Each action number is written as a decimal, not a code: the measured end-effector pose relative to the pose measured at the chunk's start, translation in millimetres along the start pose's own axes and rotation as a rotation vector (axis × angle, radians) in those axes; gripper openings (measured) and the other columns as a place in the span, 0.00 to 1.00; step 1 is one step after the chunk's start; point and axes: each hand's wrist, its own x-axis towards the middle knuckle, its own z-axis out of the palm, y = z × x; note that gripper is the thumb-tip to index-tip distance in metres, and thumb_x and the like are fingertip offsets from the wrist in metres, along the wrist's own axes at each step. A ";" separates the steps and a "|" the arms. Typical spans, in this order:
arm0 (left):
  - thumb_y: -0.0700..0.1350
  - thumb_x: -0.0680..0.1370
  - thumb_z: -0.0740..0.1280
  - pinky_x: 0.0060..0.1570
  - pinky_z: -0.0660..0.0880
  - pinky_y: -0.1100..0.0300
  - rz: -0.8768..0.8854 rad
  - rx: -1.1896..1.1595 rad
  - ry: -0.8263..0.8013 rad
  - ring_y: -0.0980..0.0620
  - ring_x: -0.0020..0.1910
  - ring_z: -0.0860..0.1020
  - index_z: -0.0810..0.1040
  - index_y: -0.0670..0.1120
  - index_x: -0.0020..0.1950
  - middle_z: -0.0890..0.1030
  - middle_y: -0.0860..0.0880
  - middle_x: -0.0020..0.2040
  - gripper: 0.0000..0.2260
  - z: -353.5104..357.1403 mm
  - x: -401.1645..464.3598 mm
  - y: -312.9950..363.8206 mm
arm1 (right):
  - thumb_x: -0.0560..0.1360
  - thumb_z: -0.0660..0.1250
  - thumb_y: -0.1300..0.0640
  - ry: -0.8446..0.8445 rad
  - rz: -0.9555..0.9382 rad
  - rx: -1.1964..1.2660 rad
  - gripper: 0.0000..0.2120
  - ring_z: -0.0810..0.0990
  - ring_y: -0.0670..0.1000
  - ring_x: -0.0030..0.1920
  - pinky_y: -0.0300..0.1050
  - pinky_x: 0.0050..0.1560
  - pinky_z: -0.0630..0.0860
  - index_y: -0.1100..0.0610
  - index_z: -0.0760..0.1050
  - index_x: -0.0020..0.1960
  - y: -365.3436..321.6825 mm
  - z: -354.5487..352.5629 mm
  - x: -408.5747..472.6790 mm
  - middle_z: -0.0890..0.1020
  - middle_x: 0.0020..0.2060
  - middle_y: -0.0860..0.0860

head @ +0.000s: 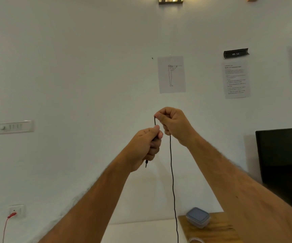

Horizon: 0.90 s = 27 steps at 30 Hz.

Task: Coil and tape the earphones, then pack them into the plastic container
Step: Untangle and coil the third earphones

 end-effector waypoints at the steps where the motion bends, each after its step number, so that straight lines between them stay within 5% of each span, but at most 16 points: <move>1: 0.52 0.85 0.53 0.25 0.51 0.63 0.023 0.003 0.024 0.56 0.25 0.55 0.69 0.47 0.39 0.61 0.52 0.28 0.17 4.2 -0.4 0.8 | 0.79 0.65 0.61 0.017 0.006 0.011 0.07 0.62 0.48 0.25 0.41 0.26 0.60 0.63 0.77 0.44 3.2 1.0 -0.3 0.67 0.25 0.51; 8: 0.51 0.85 0.53 0.24 0.54 0.63 0.078 0.056 0.090 0.56 0.25 0.56 0.70 0.47 0.40 0.62 0.53 0.28 0.17 18.6 -4.3 -2.5 | 0.80 0.65 0.60 0.142 0.045 0.088 0.10 0.64 0.48 0.25 0.42 0.27 0.62 0.69 0.76 0.48 20.4 2.5 -8.2 0.68 0.27 0.54; 13: 0.50 0.85 0.52 0.22 0.56 0.65 0.145 0.028 0.108 0.56 0.25 0.56 0.67 0.42 0.42 0.61 0.52 0.27 0.16 23.8 -5.2 -4.7 | 0.77 0.65 0.59 0.041 0.111 0.101 0.08 0.64 0.52 0.29 0.41 0.27 0.62 0.62 0.77 0.43 32.8 11.7 -20.9 0.71 0.32 0.58; 16: 0.49 0.85 0.52 0.22 0.59 0.67 0.192 0.006 0.123 0.57 0.23 0.59 0.68 0.42 0.42 0.62 0.53 0.27 0.16 25.3 -0.6 -1.4 | 0.73 0.62 0.58 -0.032 0.150 0.107 0.11 0.62 0.55 0.31 0.43 0.28 0.59 0.67 0.72 0.42 41.0 22.2 -33.5 0.69 0.33 0.59; 19: 0.48 0.85 0.52 0.22 0.61 0.68 0.212 0.008 0.141 0.58 0.23 0.62 0.71 0.42 0.43 0.64 0.53 0.27 0.16 20.7 5.5 -0.3 | 0.73 0.63 0.60 -0.056 0.199 0.127 0.08 0.61 0.52 0.28 0.44 0.28 0.58 0.57 0.73 0.35 44.0 28.8 -47.4 0.67 0.30 0.57; 22: 0.47 0.85 0.52 0.24 0.62 0.67 0.235 0.034 0.162 0.57 0.25 0.62 0.74 0.43 0.46 0.66 0.51 0.29 0.15 14.6 11.0 1.0 | 0.79 0.61 0.63 -0.078 0.222 0.133 0.12 0.61 0.48 0.27 0.42 0.28 0.59 0.56 0.73 0.37 46.1 32.4 -59.9 0.68 0.28 0.52; 27: 0.46 0.85 0.52 0.25 0.62 0.66 0.239 0.083 0.172 0.57 0.26 0.63 0.76 0.44 0.53 0.67 0.52 0.29 0.14 8.4 15.2 -2.0 | 0.81 0.63 0.55 -0.113 0.250 0.193 0.11 0.62 0.47 0.27 0.43 0.28 0.60 0.56 0.76 0.41 48.2 37.3 -77.7 0.69 0.29 0.52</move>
